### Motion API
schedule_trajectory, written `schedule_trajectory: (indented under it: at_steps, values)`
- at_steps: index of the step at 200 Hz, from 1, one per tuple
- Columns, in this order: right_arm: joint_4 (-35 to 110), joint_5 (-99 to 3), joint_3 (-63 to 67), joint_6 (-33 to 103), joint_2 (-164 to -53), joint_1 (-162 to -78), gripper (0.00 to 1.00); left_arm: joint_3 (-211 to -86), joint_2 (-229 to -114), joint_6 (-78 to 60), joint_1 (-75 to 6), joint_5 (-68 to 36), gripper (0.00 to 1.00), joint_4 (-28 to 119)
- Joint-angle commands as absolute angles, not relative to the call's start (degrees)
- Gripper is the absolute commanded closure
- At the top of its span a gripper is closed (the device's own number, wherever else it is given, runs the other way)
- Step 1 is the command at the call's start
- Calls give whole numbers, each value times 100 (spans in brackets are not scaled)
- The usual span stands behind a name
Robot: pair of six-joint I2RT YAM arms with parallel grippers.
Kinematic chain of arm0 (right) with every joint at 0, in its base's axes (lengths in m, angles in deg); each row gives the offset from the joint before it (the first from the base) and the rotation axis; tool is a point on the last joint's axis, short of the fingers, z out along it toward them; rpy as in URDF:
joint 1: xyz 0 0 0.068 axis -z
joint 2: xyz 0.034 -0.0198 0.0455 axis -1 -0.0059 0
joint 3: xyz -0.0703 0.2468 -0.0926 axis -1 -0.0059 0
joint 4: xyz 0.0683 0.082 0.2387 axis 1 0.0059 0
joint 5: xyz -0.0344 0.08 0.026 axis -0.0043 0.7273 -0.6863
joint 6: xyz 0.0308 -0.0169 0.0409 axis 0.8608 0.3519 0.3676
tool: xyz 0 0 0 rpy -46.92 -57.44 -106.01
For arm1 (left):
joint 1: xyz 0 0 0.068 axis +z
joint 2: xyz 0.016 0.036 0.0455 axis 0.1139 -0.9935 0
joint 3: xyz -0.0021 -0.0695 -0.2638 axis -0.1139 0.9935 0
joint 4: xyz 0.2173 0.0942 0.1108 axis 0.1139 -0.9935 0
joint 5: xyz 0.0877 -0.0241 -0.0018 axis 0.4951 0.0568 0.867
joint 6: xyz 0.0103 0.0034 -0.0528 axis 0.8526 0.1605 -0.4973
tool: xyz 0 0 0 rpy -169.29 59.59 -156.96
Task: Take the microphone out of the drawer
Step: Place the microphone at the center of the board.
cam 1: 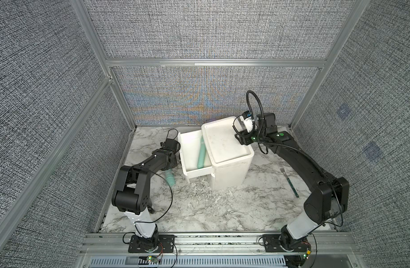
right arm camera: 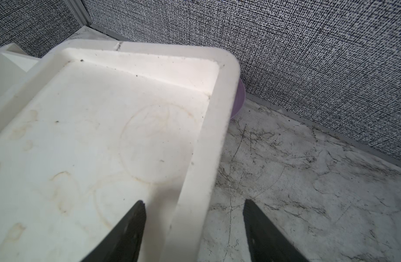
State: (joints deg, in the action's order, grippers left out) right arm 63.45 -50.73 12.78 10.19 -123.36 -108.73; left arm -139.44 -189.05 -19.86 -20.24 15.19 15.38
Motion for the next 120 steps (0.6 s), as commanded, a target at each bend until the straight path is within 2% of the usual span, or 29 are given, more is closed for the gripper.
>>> schedule_trajectory:
  at_steps: [1, 91, 120]
  values:
    - [6787, -5094, 1234, 844, -12373, -10878, 30, -14028, -18988, -2193, -1919, 1424, 100, 1471]
    - [6799, -5085, 1234, 818, -12363, -10882, 30, -14522, -19501, -2073, -1700, 1184, 100, 892]
    - [6804, -5094, 1231, 812, -12325, -10875, 30, -14583, -19579, -2056, -1666, 1039, 88, 831]
